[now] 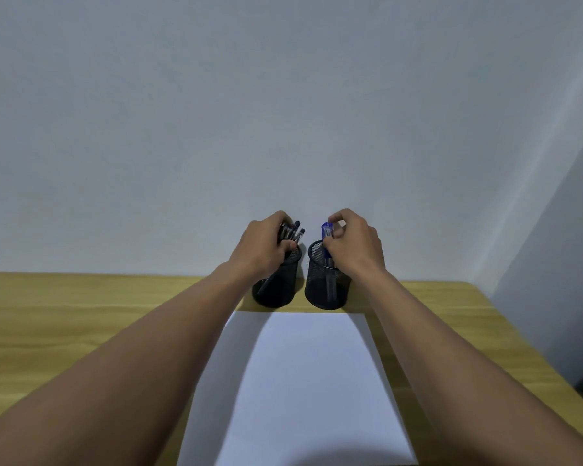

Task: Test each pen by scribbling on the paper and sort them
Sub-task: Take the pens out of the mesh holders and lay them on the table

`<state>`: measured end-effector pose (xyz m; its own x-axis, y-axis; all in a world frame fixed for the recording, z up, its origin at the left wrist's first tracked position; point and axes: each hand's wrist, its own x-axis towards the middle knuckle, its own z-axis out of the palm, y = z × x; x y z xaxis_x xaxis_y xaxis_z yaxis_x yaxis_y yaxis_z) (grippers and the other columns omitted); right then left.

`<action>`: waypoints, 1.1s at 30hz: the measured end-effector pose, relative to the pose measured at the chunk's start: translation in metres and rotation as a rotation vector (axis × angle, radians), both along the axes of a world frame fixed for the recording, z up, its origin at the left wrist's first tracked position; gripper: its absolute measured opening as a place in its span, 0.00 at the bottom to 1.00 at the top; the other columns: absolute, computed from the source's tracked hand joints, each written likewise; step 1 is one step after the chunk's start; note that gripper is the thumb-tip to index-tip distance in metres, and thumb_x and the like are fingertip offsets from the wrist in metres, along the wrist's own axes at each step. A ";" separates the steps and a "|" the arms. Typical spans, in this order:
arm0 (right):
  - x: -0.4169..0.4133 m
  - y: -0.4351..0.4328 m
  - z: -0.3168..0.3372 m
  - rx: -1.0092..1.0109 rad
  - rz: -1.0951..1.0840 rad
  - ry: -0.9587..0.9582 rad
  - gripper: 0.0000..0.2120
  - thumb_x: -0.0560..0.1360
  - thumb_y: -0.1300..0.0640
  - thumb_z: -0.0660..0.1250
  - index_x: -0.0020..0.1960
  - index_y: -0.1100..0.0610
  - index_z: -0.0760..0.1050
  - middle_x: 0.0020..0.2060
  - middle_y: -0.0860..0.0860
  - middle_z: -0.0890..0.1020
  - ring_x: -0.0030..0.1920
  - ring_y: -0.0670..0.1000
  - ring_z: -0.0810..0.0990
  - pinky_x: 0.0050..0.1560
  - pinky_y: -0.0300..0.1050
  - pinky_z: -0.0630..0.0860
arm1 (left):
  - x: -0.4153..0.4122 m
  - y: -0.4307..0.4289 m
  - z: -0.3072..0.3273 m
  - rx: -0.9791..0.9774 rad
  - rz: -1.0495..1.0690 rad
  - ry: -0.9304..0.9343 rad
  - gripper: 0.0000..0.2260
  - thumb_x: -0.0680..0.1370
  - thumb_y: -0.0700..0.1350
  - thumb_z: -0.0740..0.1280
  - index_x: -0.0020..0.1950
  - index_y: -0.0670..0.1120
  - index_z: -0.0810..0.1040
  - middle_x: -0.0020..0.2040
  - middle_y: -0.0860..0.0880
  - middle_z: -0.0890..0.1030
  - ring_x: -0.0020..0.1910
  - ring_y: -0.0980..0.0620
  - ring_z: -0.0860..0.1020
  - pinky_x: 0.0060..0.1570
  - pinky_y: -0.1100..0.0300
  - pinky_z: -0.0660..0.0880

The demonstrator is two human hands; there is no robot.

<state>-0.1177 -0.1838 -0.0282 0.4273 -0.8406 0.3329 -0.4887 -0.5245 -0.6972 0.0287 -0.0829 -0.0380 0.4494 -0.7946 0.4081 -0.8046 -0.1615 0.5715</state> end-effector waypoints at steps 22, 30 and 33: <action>-0.013 0.003 0.011 -0.080 0.068 -0.070 0.19 0.77 0.60 0.67 0.66 0.48 0.80 0.41 0.44 0.81 0.45 0.51 0.82 0.50 0.49 0.81 | 0.004 0.001 0.016 -0.022 -0.043 -0.161 0.15 0.76 0.41 0.69 0.60 0.56 0.75 0.41 0.51 0.79 0.42 0.45 0.77 0.41 0.54 0.72; -0.019 0.012 0.038 -0.162 0.035 -0.172 0.18 0.78 0.60 0.67 0.67 0.50 0.79 0.44 0.46 0.82 0.44 0.49 0.82 0.49 0.44 0.78 | -0.002 0.006 0.050 -0.196 -0.005 -0.005 0.15 0.76 0.42 0.69 0.60 0.57 0.76 0.42 0.50 0.81 0.41 0.49 0.77 0.42 0.58 0.71; -0.023 0.020 0.056 -0.199 0.002 -0.249 0.19 0.78 0.60 0.67 0.66 0.49 0.80 0.44 0.46 0.83 0.48 0.51 0.84 0.51 0.45 0.79 | -0.005 0.014 0.067 -0.289 0.031 0.073 0.16 0.76 0.43 0.70 0.61 0.58 0.77 0.41 0.50 0.81 0.43 0.49 0.78 0.46 0.56 0.74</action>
<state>-0.1406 -0.1640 0.0281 0.3138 -0.7474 0.5855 -0.3143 -0.6637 -0.6788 0.0232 -0.0691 0.0289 0.5083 -0.6357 0.5810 -0.7568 -0.0079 0.6536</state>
